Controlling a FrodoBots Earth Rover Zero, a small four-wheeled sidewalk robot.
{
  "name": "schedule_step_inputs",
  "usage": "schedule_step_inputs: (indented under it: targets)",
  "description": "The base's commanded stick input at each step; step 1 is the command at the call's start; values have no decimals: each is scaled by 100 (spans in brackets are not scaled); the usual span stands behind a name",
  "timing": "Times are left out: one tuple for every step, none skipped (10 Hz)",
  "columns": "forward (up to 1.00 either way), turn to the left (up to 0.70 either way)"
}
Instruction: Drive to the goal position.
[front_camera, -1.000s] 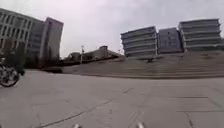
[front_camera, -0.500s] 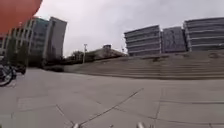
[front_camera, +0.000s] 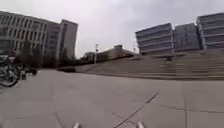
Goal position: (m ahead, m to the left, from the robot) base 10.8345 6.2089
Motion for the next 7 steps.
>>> schedule_step_inputs:
  targets:
    - [85,0]
    - [85,0]
    - [85,0]
    - [85,0]
    - [85,0]
    - [85,0]
    - [85,0]
